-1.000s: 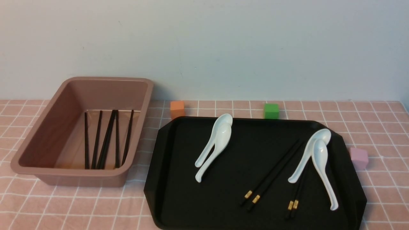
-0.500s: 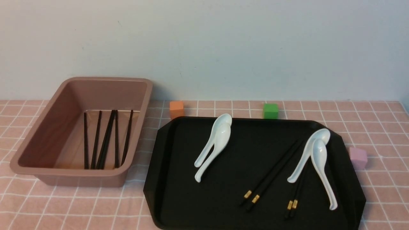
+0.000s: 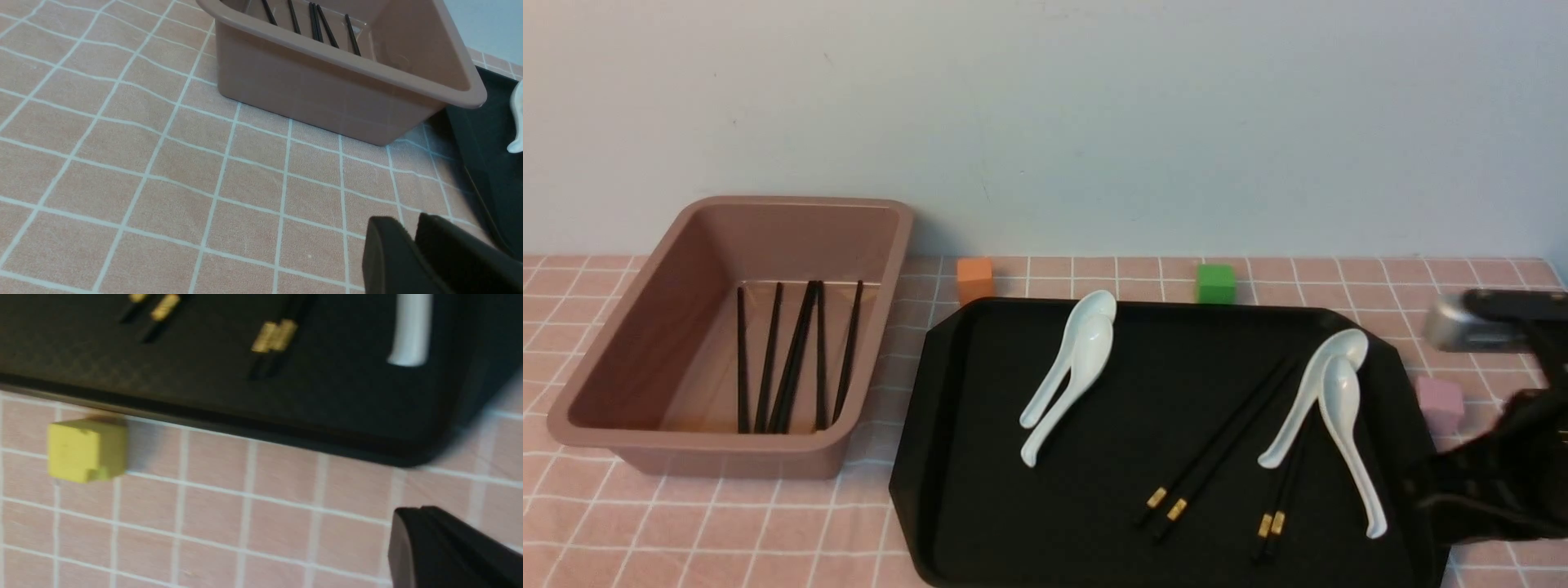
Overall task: On pink tablecloth take chopsticks from black tray and put them in box.
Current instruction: 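Move the gripper over the chopsticks on the black tray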
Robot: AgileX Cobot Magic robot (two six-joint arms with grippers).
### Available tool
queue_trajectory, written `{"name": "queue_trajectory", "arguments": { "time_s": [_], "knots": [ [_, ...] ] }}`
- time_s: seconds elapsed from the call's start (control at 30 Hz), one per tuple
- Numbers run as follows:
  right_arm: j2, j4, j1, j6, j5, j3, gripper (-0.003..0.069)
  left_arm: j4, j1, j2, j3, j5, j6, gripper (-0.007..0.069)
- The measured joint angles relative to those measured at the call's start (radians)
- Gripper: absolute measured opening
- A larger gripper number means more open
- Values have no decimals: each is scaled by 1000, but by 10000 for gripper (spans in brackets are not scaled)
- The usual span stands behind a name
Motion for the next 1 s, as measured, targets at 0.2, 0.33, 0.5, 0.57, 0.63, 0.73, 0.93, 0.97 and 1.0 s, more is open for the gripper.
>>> {"name": "queue_trajectory", "arguments": {
  "time_s": [0.2,0.33,0.5,0.57,0.63,0.73,0.93,0.97,1.0],
  "knots": [
    [155,-97,232,216,-77,-77,31,0,0,0,0,1,0,118],
    [226,-243,304,414,-82,-138,66,0,0,0,0,1,0,120],
    [295,-320,282,581,-78,-150,174,0,0,0,0,1,0,120],
    [326,-321,253,607,-84,-150,245,0,0,0,0,1,0,120],
    [351,-310,227,612,-99,-150,304,0,0,0,0,1,0,120],
    [389,-291,209,611,-150,-150,392,0,0,0,0,1,0,120],
    [465,-283,190,607,-269,-154,450,0,0,0,0,0,1,122],
    [476,-283,183,607,-273,-154,450,0,0,0,0,0,1,122],
    [490,-283,170,612,-275,-155,447,0,0,0,0,0,1,123]
  ]
}}
